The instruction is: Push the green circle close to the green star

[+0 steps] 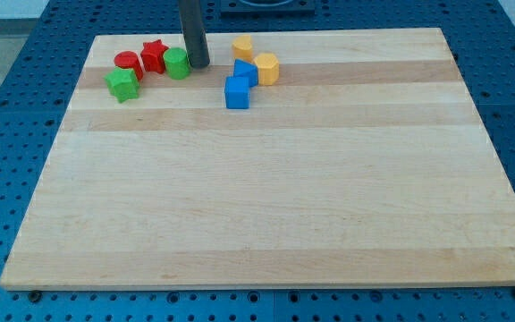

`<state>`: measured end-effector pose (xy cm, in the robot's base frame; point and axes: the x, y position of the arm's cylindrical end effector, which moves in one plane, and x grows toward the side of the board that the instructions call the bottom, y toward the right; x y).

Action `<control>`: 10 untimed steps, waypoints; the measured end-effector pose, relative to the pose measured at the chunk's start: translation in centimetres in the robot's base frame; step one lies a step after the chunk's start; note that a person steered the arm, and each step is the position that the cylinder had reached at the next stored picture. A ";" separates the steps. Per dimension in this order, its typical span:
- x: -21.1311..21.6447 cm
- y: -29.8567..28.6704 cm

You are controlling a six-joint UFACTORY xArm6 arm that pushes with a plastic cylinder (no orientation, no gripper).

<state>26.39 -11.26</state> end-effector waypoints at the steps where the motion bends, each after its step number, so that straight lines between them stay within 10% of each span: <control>1: -0.6 0.0; 10: 1.8 -2.4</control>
